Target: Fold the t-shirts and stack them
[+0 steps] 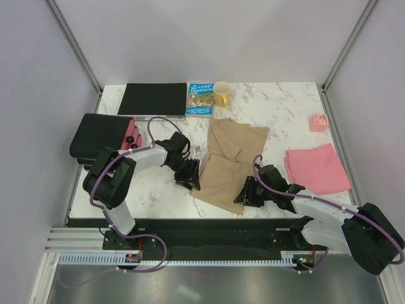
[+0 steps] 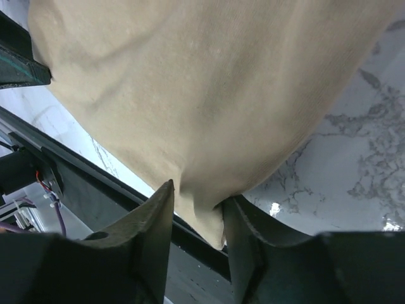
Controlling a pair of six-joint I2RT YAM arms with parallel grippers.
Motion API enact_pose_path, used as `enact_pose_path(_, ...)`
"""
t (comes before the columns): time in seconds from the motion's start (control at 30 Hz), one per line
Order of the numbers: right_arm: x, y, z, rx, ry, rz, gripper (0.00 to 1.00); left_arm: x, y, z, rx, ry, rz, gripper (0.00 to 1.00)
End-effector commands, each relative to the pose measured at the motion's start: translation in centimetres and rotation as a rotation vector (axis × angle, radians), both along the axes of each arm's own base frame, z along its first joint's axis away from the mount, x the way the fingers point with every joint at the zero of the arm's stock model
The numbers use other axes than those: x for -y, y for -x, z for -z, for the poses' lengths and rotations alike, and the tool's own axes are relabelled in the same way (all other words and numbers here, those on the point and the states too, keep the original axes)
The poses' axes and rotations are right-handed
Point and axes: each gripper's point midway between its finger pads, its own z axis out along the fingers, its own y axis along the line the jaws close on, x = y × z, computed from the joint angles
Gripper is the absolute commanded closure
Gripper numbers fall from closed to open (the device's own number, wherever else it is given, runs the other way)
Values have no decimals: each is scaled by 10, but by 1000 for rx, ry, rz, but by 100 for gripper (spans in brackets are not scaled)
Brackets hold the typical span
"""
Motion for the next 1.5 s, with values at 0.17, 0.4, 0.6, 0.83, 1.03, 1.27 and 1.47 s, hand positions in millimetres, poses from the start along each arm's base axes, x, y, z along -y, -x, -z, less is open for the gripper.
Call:
enact_pose_path(0.17, 30, 12, 33, -52, 162, 54, 70, -5, -3, 16, 17, -43, 4, 72)
enact_pose_path(0.4, 28, 13, 39, -53, 139, 61, 85, 2, 3, 13, 6, -9, 23, 92)
enact_pose_path(0.6, 21, 14, 43, -62, 114, 47, 49, 0, 10, 16, -1, -21, 30, 76)
enact_pose_path(0.83, 26, 19, 43, -65, 143, 27, 46, -7, 15, 22, -10, -50, 27, 62)
enact_pose_path(1.03, 28, 18, 41, -50, 140, 40, 88, -4, 17, 22, -26, -34, 33, 83)
enact_pose_path(1.27, 25, 15, 37, -34, 123, 42, 100, 2, 18, 14, -25, 3, 40, 98)
enact_pose_path(1.47, 23, 4, 7, 34, 101, 63, 100, 8, 13, -14, 38, 56, 25, 98)
